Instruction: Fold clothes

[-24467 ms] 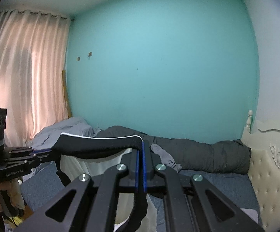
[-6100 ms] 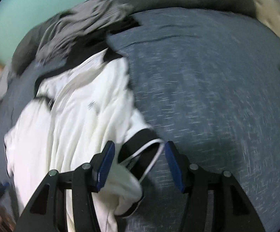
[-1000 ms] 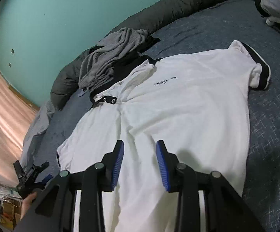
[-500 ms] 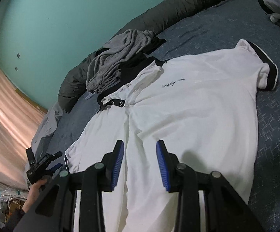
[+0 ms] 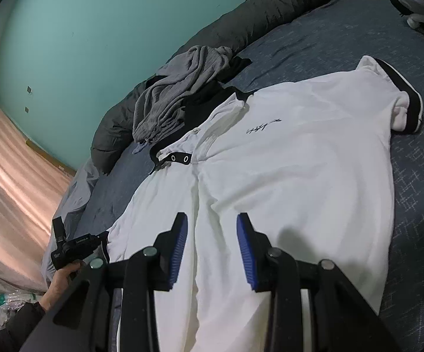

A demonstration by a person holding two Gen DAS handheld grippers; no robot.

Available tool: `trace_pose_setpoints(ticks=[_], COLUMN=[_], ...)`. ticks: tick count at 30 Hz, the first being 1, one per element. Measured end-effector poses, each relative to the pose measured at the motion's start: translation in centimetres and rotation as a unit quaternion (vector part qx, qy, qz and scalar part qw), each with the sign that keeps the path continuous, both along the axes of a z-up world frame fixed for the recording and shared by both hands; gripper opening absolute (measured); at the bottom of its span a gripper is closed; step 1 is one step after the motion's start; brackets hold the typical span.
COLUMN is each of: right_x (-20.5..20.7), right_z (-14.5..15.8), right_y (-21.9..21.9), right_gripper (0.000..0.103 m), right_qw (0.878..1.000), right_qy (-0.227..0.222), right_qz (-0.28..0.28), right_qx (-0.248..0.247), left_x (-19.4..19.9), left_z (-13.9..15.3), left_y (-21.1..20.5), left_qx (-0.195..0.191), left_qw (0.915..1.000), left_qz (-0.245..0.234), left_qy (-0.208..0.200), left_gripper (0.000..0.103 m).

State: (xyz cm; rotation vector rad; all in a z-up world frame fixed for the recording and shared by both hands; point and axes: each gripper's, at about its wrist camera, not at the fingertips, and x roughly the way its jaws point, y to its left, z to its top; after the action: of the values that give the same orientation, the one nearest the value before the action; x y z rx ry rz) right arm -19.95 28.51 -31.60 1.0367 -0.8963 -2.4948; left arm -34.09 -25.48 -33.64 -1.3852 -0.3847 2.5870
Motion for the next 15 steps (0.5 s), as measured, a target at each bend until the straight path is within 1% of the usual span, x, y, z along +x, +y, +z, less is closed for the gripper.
trace_pose_setpoints(ticks=[2,6,7,11,15], right_x=[0.0,0.1,0.1,0.0,-0.1], right_z=[0.0,0.0,0.0,0.0,0.0], right_y=[0.0,0.1,0.0,-0.2,0.1], right_gripper=[0.035,0.035,0.035,0.035,0.035], right_qw=[1.000,1.000,1.000,1.000,1.000], right_qy=[0.000,0.000,0.000,0.000,0.001], right_qz=[0.000,-0.001,0.001,0.005,0.004], right_qx=[-0.001,-0.002,-0.002,-0.002,-0.002], left_x=[0.2,0.7,0.7,-0.2,-1.2], left_z=[0.8,2.7,3.0,1.6,0.3], left_y=[-0.5,-3.3,-4.0,-4.8,-5.5], left_qx=[0.003,0.037,0.036,0.044,0.057], left_qw=[0.9999,0.9967,0.9952,0.9931,0.9899], left_qz=[0.006,0.065,0.084,0.109,0.128], left_qy=[0.009,0.031,0.034,-0.002,-0.021], left_gripper=[0.008,0.008,0.007,0.008,0.008])
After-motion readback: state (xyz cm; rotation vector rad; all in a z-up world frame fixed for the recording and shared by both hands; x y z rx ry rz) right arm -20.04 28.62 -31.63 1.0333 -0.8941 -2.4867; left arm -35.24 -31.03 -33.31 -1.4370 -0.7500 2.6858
